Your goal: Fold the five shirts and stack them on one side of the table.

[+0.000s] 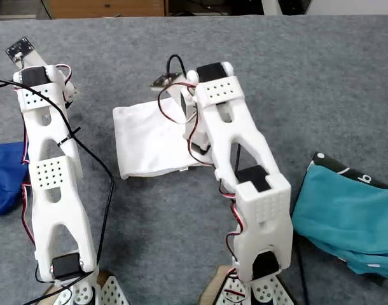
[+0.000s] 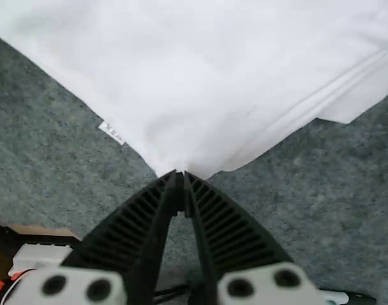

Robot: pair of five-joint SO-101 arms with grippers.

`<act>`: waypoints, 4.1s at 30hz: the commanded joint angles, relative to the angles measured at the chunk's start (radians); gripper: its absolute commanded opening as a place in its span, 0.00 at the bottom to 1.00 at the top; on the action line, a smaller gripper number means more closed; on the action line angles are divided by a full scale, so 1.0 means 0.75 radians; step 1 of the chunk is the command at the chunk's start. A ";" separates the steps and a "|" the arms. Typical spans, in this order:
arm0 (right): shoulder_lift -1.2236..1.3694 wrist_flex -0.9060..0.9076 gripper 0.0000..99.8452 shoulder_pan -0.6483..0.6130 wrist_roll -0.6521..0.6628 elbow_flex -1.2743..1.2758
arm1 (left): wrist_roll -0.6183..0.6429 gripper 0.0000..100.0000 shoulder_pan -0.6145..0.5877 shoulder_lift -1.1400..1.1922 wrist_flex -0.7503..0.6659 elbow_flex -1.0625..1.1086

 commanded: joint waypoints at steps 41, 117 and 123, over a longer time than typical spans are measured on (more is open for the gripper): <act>0.866 -0.158 0.01 0.052 -0.072 -1.584 | 0.004 0.02 0.426 -0.846 -0.008 1.076; 0.052 0.094 0.00 -0.093 -0.088 -0.832 | -0.117 0.02 0.368 -1.656 -0.172 2.048; 0.019 -0.016 0.00 -0.073 -0.158 -0.517 | 0.008 0.02 0.460 -2.020 -0.726 2.823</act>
